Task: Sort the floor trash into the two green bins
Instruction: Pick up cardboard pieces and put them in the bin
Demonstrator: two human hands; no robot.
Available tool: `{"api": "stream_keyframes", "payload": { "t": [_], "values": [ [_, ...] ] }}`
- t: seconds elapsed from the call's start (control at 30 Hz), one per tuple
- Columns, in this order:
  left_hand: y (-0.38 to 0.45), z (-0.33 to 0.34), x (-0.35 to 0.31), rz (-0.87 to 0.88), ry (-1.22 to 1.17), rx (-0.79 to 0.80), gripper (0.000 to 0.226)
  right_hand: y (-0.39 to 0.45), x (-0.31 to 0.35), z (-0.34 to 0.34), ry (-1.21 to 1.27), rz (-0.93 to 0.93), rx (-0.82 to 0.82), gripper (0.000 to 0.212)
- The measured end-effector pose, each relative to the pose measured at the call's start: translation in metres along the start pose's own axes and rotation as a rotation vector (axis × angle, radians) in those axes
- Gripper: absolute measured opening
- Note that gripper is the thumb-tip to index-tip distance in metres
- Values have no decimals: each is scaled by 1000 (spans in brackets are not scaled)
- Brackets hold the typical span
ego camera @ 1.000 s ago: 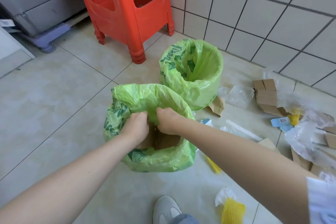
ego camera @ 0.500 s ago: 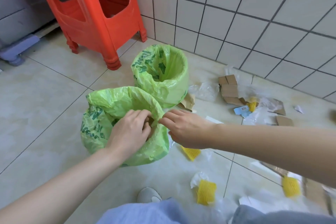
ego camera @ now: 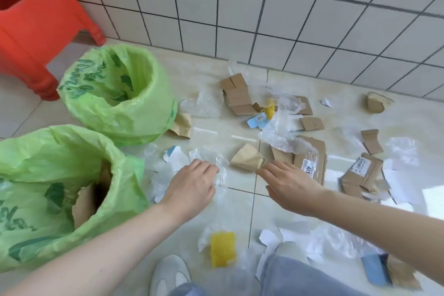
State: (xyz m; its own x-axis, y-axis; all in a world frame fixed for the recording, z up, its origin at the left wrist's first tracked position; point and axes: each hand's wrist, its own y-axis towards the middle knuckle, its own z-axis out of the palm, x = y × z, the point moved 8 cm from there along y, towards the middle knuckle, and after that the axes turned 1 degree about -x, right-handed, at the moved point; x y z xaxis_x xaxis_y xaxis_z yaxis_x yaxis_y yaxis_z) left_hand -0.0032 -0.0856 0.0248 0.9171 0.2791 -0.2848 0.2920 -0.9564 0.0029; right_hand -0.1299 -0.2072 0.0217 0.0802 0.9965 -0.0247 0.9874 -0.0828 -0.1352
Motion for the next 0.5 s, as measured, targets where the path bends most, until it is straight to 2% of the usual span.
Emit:
{"api": "stream_keyframes", "payload": {
  "t": [0.1, 0.27, 0.33, 0.43, 0.5],
  "values": [
    [22, 24, 2, 57, 68, 58, 32, -18, -23, 35, 9, 101, 10, 34],
    [55, 53, 12, 85, 209, 127, 50, -31, -63, 88, -38, 320, 112, 38],
    [63, 66, 11, 76, 246, 148, 55, -34, -79, 104, -52, 445, 165, 38],
    [72, 86, -4, 152, 272, 182, 63, -38, -104, 121, -30, 663, 208, 35],
    [78, 99, -16, 221, 270, 211, 64, -40, -119, 123, 35, 820, 212, 44]
  ]
}}
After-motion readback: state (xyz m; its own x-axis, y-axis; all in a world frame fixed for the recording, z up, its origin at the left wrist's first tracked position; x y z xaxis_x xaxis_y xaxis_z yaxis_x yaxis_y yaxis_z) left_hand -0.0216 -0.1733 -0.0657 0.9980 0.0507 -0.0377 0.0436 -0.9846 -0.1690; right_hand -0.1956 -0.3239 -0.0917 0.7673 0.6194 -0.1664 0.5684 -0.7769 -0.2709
